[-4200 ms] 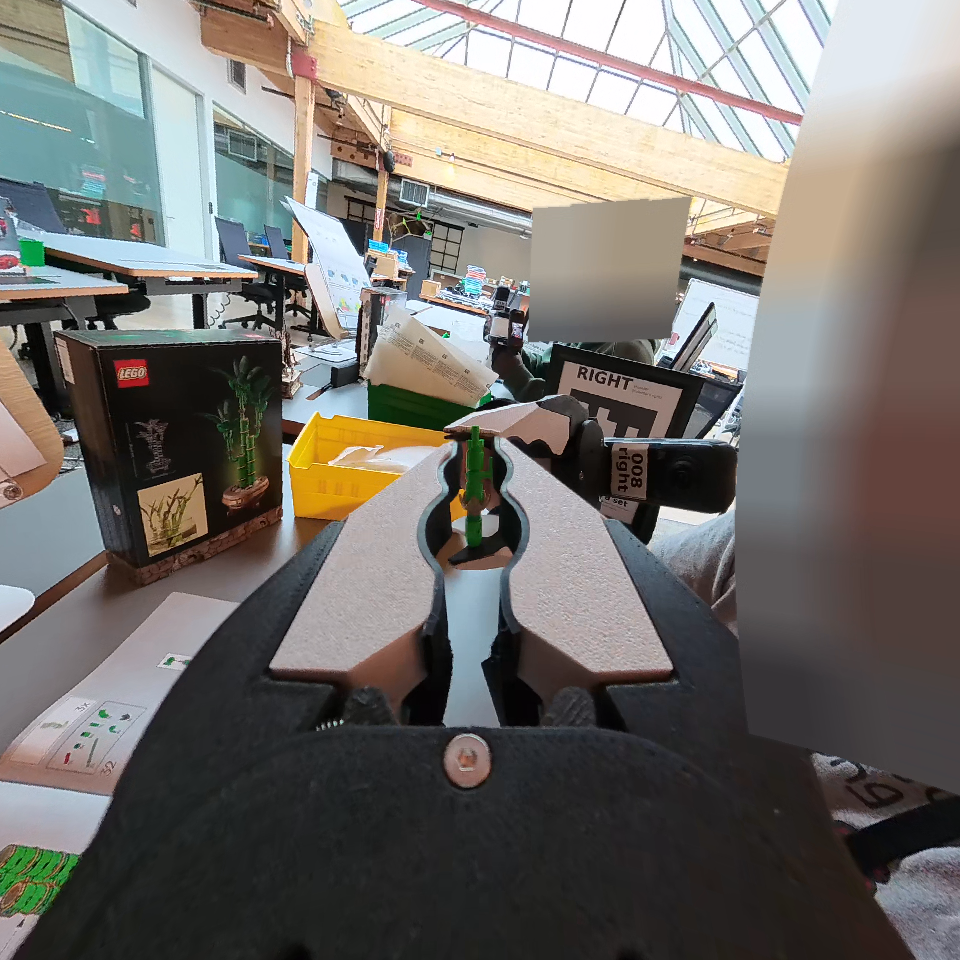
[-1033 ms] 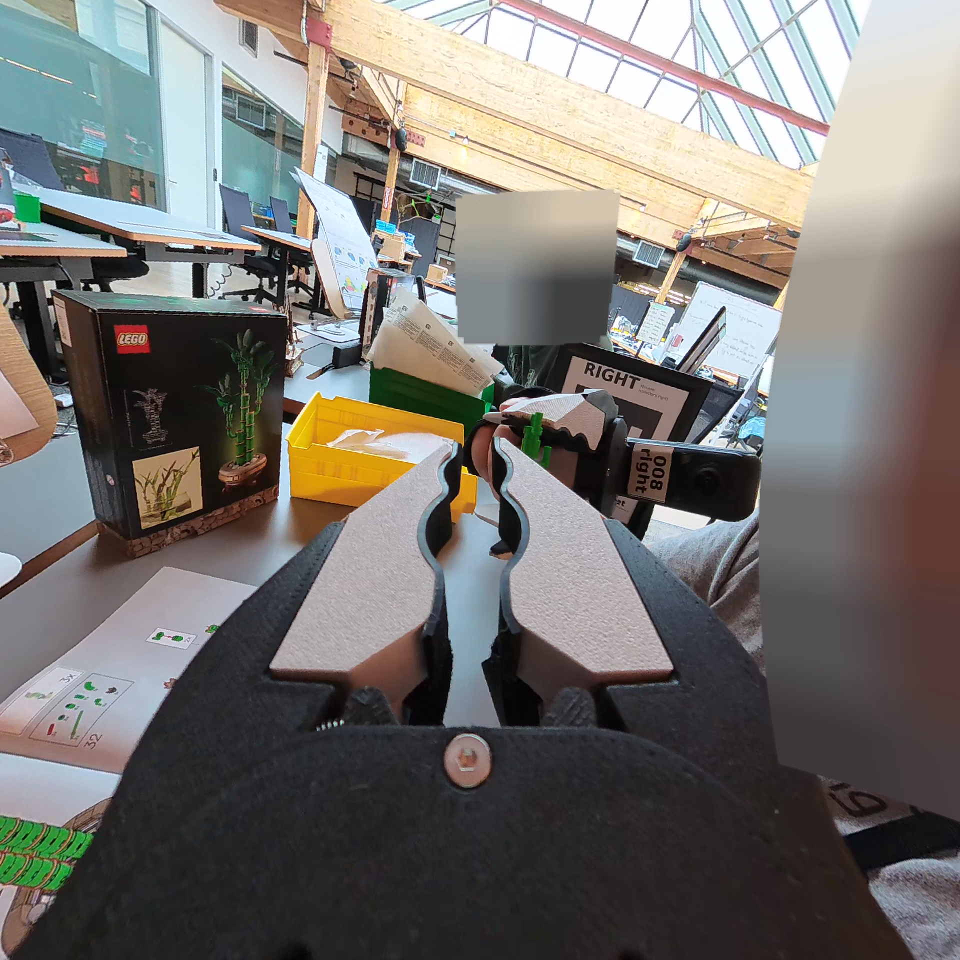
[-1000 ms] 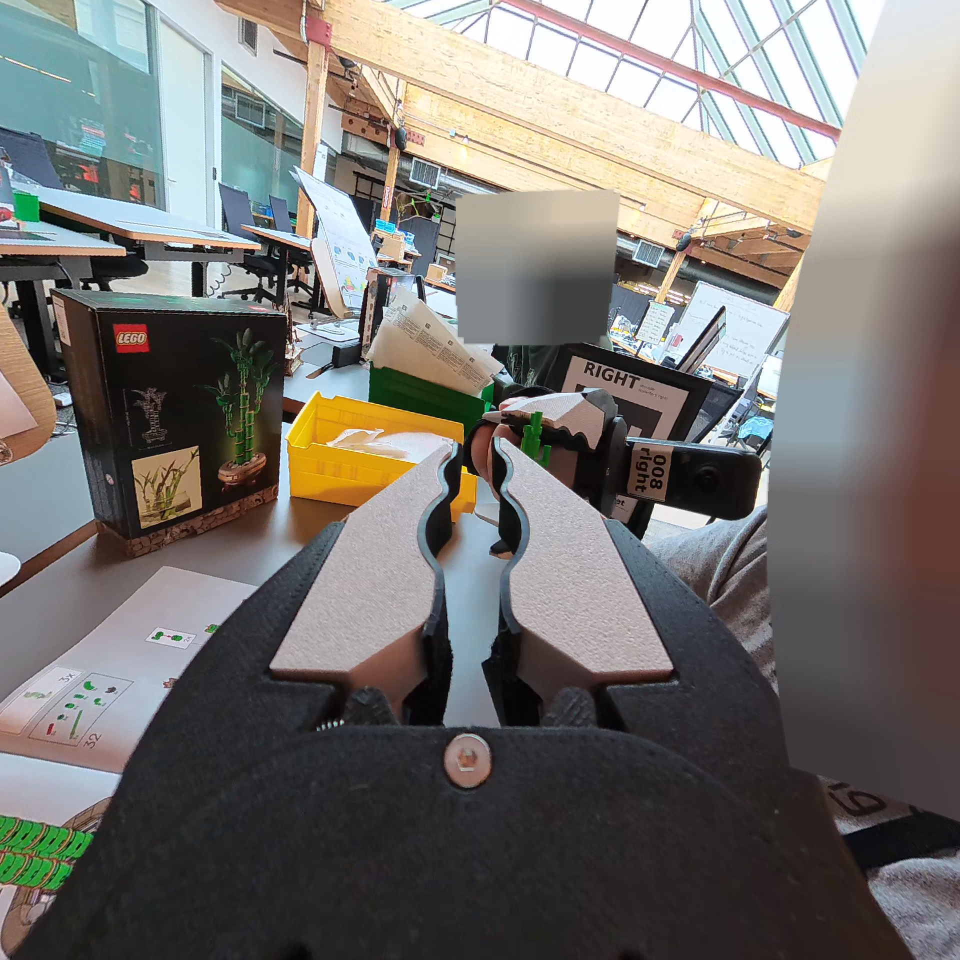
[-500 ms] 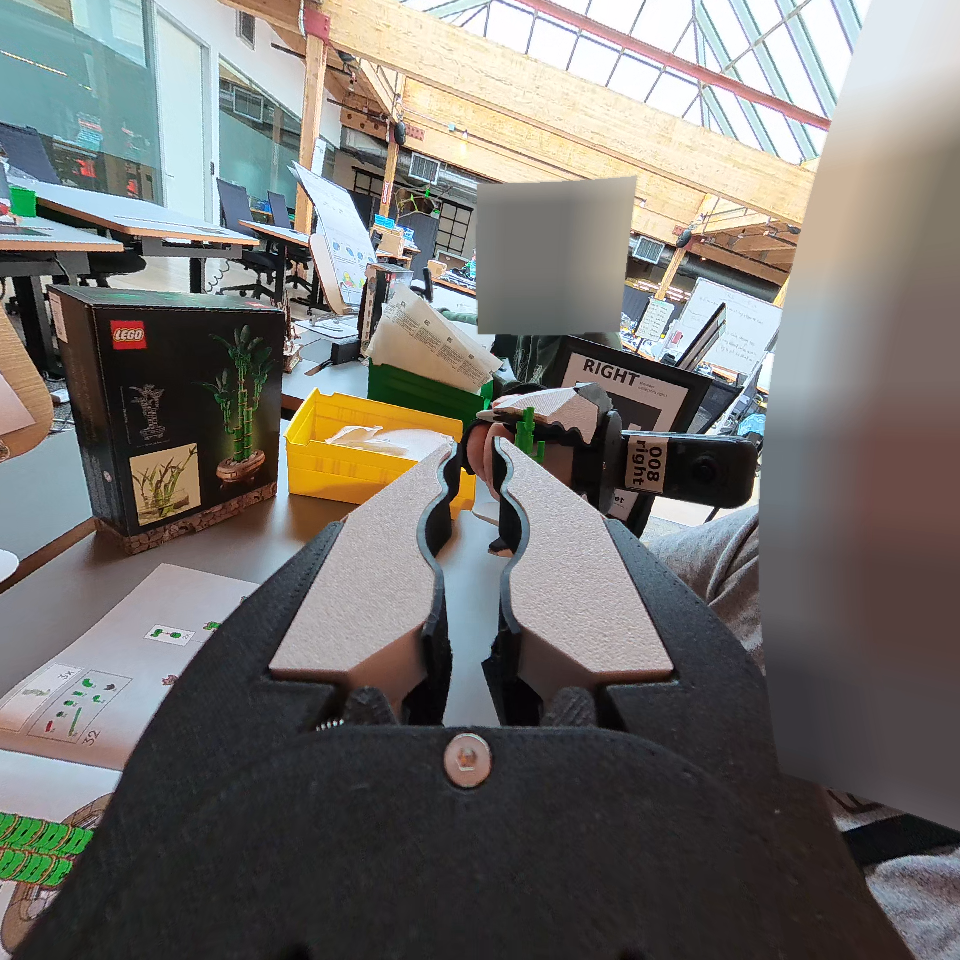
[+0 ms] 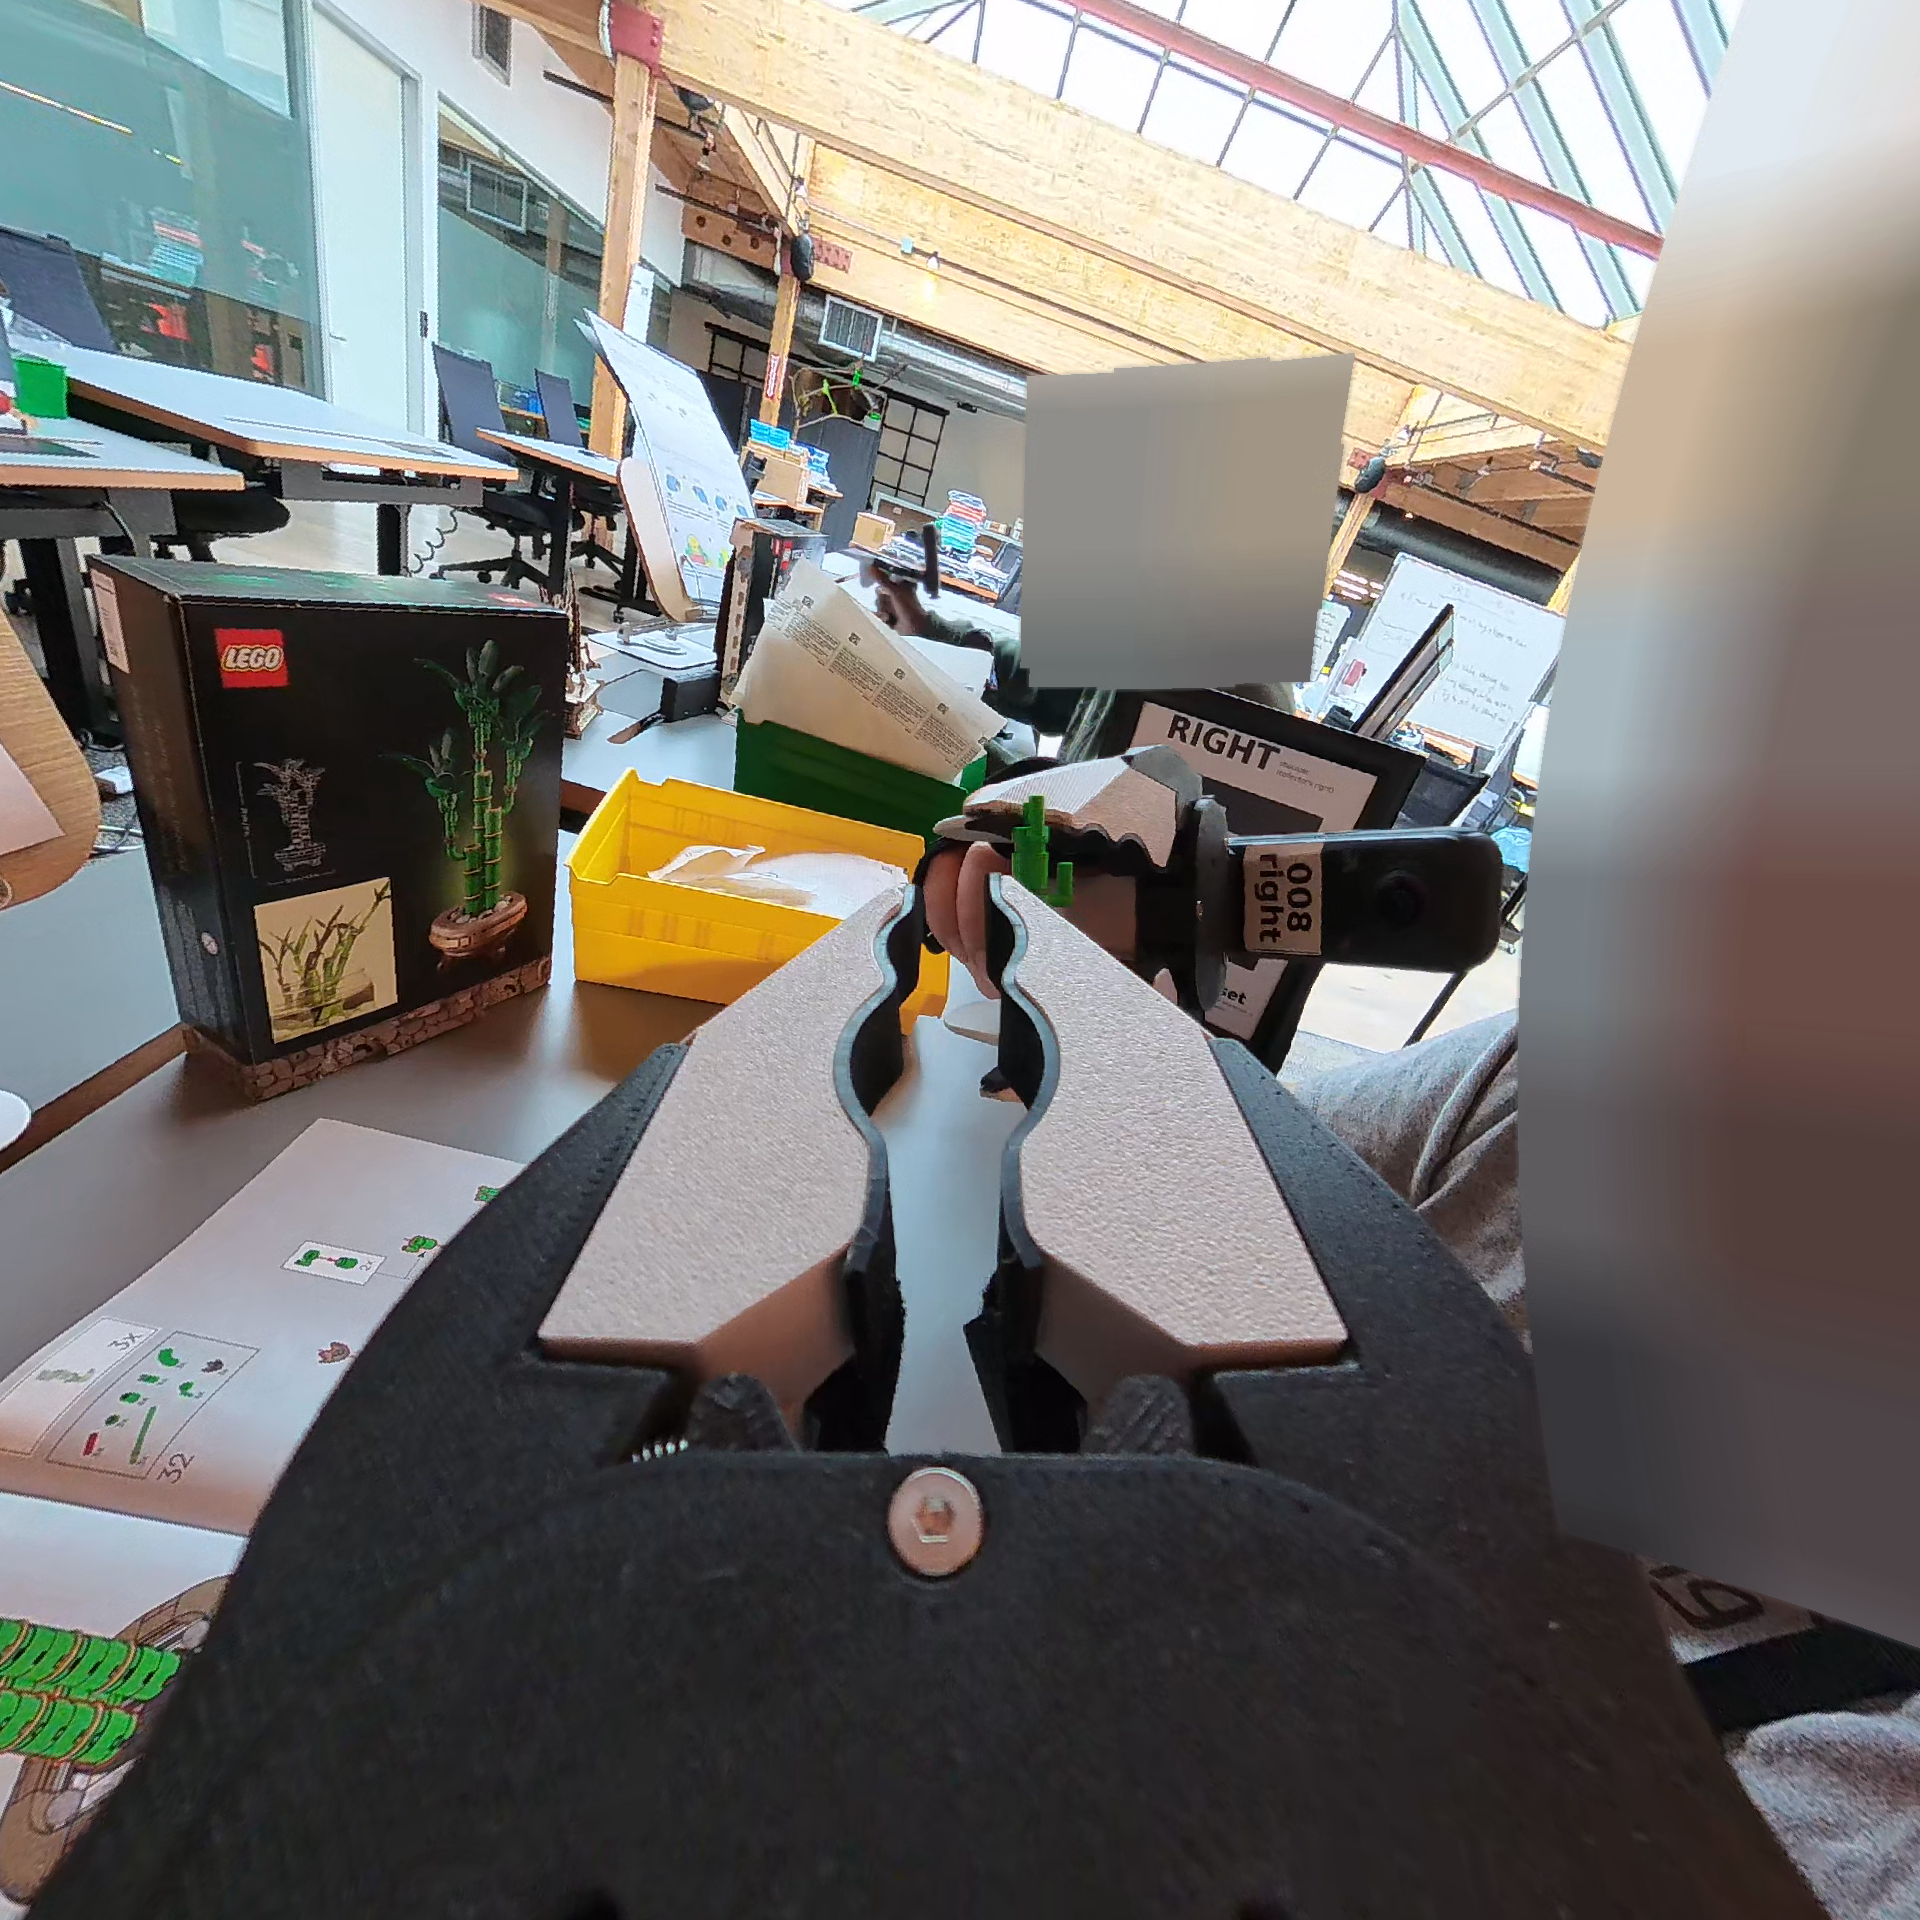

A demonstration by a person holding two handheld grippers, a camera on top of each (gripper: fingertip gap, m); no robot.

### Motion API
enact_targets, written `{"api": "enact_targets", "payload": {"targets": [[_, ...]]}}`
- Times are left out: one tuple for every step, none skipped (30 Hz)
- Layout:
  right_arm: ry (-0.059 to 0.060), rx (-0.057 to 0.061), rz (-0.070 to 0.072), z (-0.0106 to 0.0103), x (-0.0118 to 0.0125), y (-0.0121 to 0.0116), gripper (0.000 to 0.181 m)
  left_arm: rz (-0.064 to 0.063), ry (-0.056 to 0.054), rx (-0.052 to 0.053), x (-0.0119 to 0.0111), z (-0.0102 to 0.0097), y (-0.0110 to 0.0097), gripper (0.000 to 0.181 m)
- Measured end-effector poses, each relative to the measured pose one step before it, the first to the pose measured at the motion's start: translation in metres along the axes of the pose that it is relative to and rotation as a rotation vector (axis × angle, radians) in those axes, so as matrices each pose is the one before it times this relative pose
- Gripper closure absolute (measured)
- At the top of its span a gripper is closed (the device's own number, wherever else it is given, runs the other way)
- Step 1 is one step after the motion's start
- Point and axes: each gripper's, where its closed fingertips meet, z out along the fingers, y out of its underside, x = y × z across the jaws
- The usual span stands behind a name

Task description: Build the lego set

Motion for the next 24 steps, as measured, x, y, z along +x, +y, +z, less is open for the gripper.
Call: {"api": "enact_targets", "payload": {"targets": [[-0.003, -0.0002, 0.0068, 0.00019, -0.00013, 0.00025, 0.128, -0.001, -0.0001, -0.0004, -0.0001, 0.00002, 0.00012, 0.173], [-0.0027, -0.0005, 0.0062, 0.00017, -0.00005, 0.00029, 0.128, -0.0011, 0.0001, 0.0, 0.00002, 0.00008, 0.0001, 0.173], [-0.0025, -0.0024, 0.0069, 0.00027, 0.00001, 0.00053, 0.129, -0.0014, 0.0007, 0.0005, 0.00004, 0.00018, -0.00011, 0.173], [-0.0028, -0.0042, 0.0066, 0.00031, 0.00002, 0.00089, 0.129, -0.0017, 0.0011, 0.0002, 0.00017, 0.00019, 0.00006, 0.173], [-0.0025, -0.0019, 0.0035, 0.00026, -0.00029, 0.0005, 0.129, -0.0015, 0.0012, -0.0007, 0.0002, 0.00047, 0.00033, 0.173], [-0.0026, -0.0002, 0.002, 0.00019, -0.0004, 0.00025, 0.129, -0.0008, 0.0013, -0.0018, 0.00021, 0.00063, 0.00041, 0.173], [-0.0019, -0.0011, 0.0017, 0.00024, -0.00029, 0.0002, 0.129, -0.0003, 0.0007, -0.0031, 0.00014, 0.00066, 0.00061, 0.173], [-0.0013, -0.0019, 0.0003, 0.00022, -0.00024, 0.00028, 0.129, -0.0002, 0.0006, -0.0037, 0.00005, 0.00071, 0.00078, 0.173], [-0.0014, -0.0012, -0.0009, 0.00018, -0.00028, 0.00017, 0.129, -0.0004, 0.001, -0.0033, 0.00013, 0.00052, 0.00062, 0.173], [-0.0006, -0.0002, -0.001, 0.00007, -0.00028, -0.00002, 0.129, -0.0005, 0.001, -0.0021, 0.00009, 0.00048, 0.00042, 0.173], [-0.0006, -0.0005, 0.0002, 0.00003, -0.00005, -0.00006, 0.129, -0.0007, 0.0003, -0.001, -0.00008, 0.00019, 0.00031, 0.173], [-0.0014, -0.0008, 0.0008, 0.00016, -0.00027, 0.00015, 0.129, -0.0008, 0.0001, -0.0001, -0.00013, 0.00013, 0.00007, 0.173], [-0.0007, -0.0007, 0.0001, 0.00004, -0.00008, 0.00014, 0.129, -0.0009, 0.0002, 0.0, 0.00001, -0.00004, -0.00003, 0.173], [0.0003, -0.0006, -0.0005, -0.00004, 0.00008, 0.00008, 0.129, -0.0008, -0.0002, 0.0004, -0.00014, -0.00015, -0.00001, 0.173], [0.0004, -0.0004, 0.0, -0.00002, 0.00014, 0.00001, 0.129, -0.0002, -0.0005, 0.0008, -0.00012, -0.00029, -0.00016, 0.173], [-0.0005, 0.0002, 0.0011, -0.00007, 0.00013, 0.00001, 0.129, -0.0001, -0.0007, 0.0009, -0.0001, -0.00016, -0.00015, 0.173], [-0.0002, 0.0003, 0.0009, -0.00011, 0.00002, -0.00007, 0.129, -0.0001, -0.0005, 0.0006, -0.00005, -0.00017, -0.0002, 0.173], [0.0004, -0.0003, -0.0003, -0.00002, 0.00008, 0.00004, 0.129, 0.0, -0.0001, 0.0002, 0.00002, -0.00008, -0.00002, 0.173], [-0.0001, -0.001, -0.0005, -0.00001, 0.00005, 0.00002, 0.129, 0.0001, 0.0, -0.0001, 0.00014, -0.00006, -0.00004, 0.173], [-0.0008, -0.0004, 0.0006, 0.00006, -0.00014, 0.0001, 0.129, 0.0002, -0.0003, -0.0003, -0.00012, 0.00007, 0.00013, 0.173], [-0.0005, 0.0003, 0.0003, 0.00002, -0.00008, -0.00004, 0.129, 0.0, -0.0002, -0.0006, -0.00011, 0.00014, 0.00007, 0.173], [0.0007, 0.0005, -0.0022, 0.00005, -0.00014, 0.00005, 0.129, 0.0001, 0.0005, -0.0009, 0.00005, 0.00016, 0.00023, 0.173], [0.0009, 0.0006, -0.005, 0.00005, -0.0002, -0.00005, 0.129, 0.0003, 0.0007, -0.0007, 0.00004, 0.00004, 0.00009, 0.173], [0.0015, 0.0013, -0.0095, -0.00015, -0.00025, -0.0002, 0.129, 0.0002, 0.0003, -0.0004, 0.00007, 0.0001, 0.00008, 0.173]]}}
